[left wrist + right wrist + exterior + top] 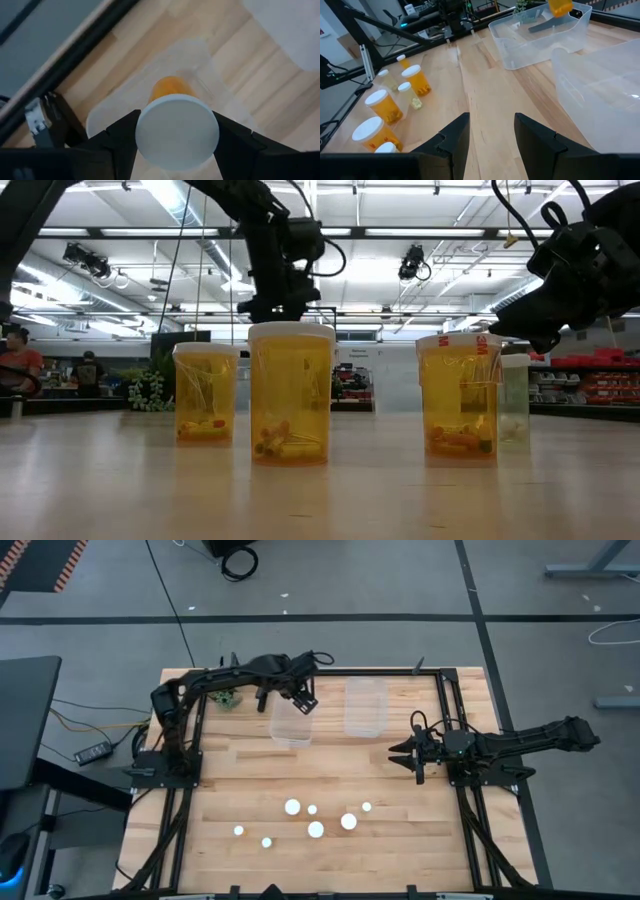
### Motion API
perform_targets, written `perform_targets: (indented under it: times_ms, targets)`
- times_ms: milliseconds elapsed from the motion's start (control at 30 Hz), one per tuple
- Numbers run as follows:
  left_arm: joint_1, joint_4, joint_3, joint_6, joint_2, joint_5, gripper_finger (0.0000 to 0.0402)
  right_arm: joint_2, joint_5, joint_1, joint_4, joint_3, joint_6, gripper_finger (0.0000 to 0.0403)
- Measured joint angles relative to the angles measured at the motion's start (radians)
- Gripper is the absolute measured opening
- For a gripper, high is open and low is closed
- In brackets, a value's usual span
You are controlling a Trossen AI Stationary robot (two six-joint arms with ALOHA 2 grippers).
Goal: Pick and place medicine bottles into bin by pill shape (circle, oval)
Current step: Put the big orange pill bottle in the left transparent bin
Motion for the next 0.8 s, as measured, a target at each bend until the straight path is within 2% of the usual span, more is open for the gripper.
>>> perform_targets:
  times_ms: [800]
  targets:
    - [0.026, -0.106, -0.001, -0.138, 0.106, 0.006, 0.0223, 0.000, 0.000, 0.000, -0.017, 0.000, 0.000, 0.0161]
